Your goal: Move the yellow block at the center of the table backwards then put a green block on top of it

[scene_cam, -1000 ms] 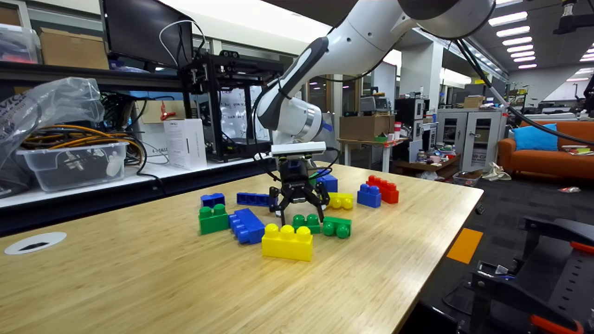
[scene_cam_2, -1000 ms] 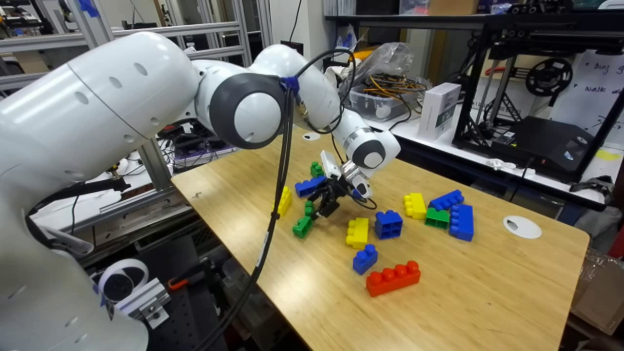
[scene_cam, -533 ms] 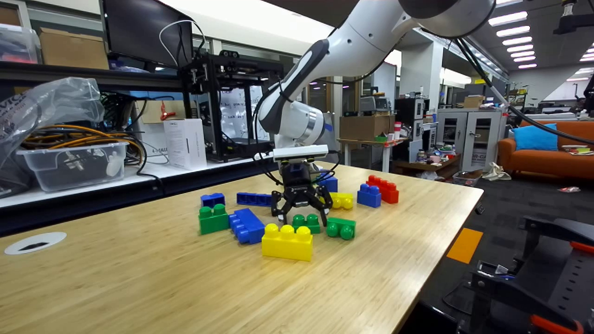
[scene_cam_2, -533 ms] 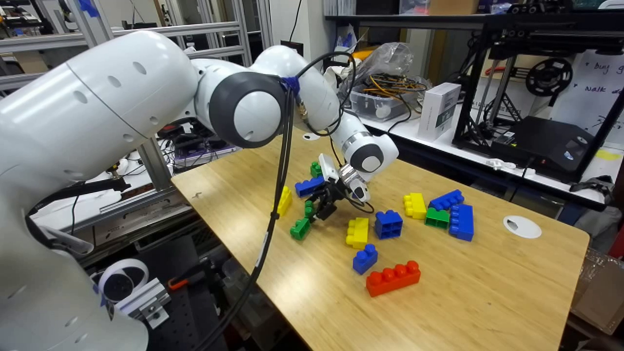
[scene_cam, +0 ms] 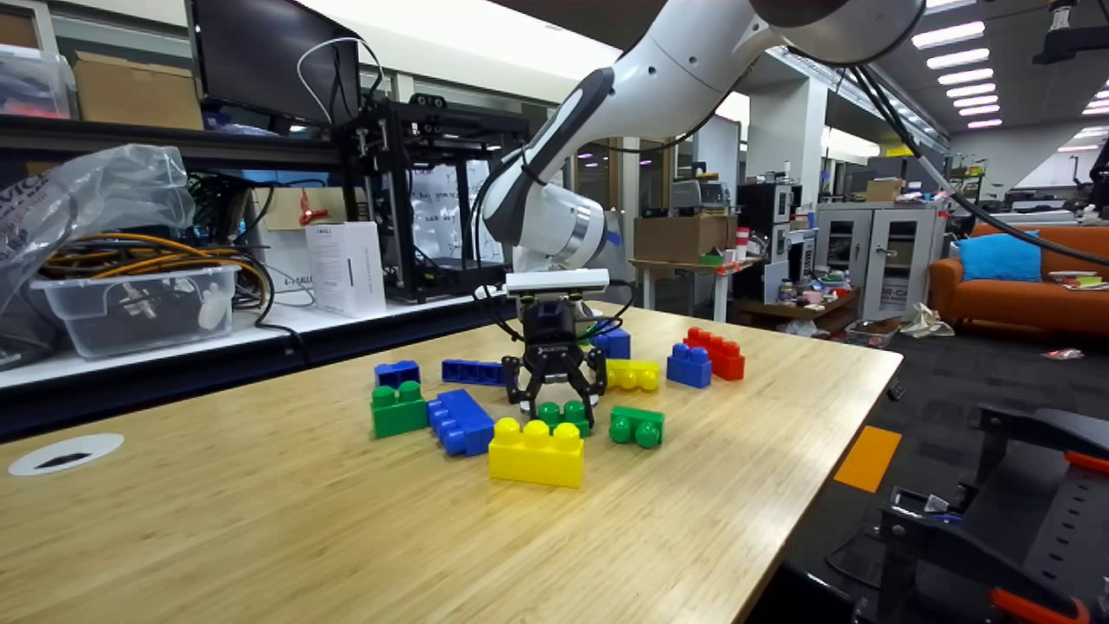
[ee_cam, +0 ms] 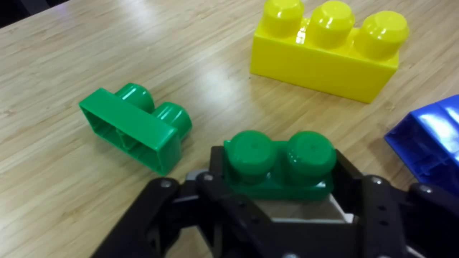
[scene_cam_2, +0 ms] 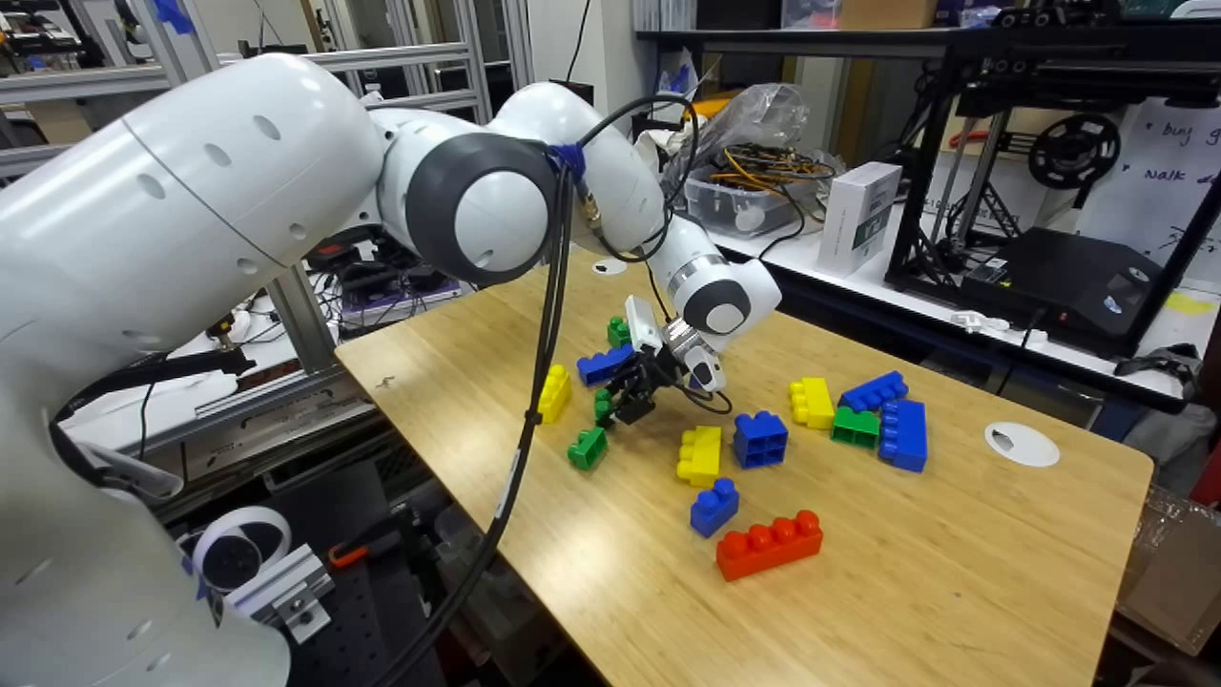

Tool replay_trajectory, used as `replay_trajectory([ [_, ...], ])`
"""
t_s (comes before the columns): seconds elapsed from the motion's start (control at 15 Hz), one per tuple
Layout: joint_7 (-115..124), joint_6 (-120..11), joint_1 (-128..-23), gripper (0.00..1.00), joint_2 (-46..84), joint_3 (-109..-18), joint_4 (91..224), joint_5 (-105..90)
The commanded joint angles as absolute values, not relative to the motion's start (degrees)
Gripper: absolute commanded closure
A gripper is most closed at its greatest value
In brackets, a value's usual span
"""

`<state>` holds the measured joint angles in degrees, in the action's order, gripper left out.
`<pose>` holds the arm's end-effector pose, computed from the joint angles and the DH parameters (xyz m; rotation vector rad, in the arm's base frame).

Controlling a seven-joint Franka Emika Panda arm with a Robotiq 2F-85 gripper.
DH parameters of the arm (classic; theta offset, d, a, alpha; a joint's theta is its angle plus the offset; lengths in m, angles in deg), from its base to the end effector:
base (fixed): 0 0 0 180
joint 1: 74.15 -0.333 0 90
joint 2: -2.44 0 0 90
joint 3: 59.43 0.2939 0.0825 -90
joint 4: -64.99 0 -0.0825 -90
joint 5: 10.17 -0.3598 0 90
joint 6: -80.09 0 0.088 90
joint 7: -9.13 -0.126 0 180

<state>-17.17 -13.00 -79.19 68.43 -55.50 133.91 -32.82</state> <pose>0.5919 0.1345 0.0397 -2.6163 0.6598 1.1720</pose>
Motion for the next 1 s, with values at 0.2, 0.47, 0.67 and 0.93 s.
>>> replay_trajectory([
  [0.2, -15.6, -16.0, -78.8, 0.55, 65.2, -55.0, 137.7, -34.1],
  [0.47, -16.3, -20.0, -78.3, 0.55, 60.4, -53.7, 141.0, -37.8],
  [0.67, -17.0, -22.9, -78.1, 0.55, 55.5, -52.6, 145.2, -42.7],
  [0.93, -17.5, -24.7, -78.9, 0.55, 50.1, -52.7, 151.3, -47.3],
])
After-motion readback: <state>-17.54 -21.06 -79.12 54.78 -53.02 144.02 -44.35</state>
